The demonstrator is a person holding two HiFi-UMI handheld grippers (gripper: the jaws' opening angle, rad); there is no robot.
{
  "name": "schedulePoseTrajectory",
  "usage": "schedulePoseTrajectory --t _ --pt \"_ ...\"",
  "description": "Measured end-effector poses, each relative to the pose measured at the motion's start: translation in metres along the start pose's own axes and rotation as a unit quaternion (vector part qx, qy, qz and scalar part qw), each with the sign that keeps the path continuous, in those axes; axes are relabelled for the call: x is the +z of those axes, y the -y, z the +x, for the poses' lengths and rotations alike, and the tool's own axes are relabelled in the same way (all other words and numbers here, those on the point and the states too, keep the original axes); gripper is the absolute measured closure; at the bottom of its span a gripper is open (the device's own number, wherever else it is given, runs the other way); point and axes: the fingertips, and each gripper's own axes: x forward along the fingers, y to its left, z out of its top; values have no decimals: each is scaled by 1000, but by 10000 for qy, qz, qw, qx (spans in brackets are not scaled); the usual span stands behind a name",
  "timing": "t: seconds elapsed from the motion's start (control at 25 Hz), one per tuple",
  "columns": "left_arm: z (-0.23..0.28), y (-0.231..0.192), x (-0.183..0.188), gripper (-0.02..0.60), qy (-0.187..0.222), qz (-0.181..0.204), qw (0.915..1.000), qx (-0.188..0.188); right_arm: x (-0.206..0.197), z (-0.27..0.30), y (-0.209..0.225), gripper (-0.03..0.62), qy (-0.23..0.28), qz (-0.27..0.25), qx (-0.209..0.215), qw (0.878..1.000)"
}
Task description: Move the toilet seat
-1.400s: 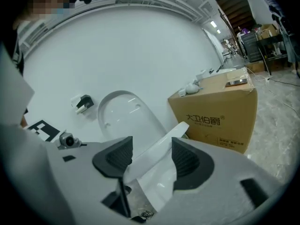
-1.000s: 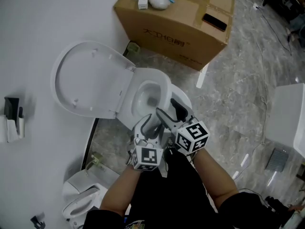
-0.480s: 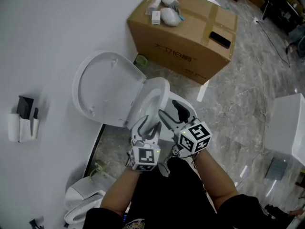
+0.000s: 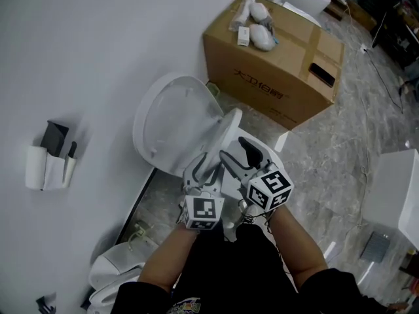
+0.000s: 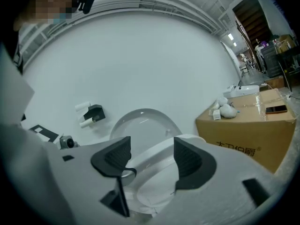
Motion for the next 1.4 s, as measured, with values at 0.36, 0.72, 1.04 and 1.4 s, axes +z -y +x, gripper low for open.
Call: schedulePoseTrajectory --t 0.36,0.72,1.04,1.4 --pt "-4 -68 0 395 102 -69 9985 533 13 64 -37 309 -49 -123 189 9997" --pt "0 -117 -10 396 -49 -226 9949 986 18 106 -57 310 -207 -260 387 9987" --pt "5 -146 -21 405 -136 -493 9909 1249 12 118 -53 312 -294 -194 333 9988" --pt "9 -161 -28 440 -233 -795 9854 1488 11 112 -44 313 -282 -105 207 9993"
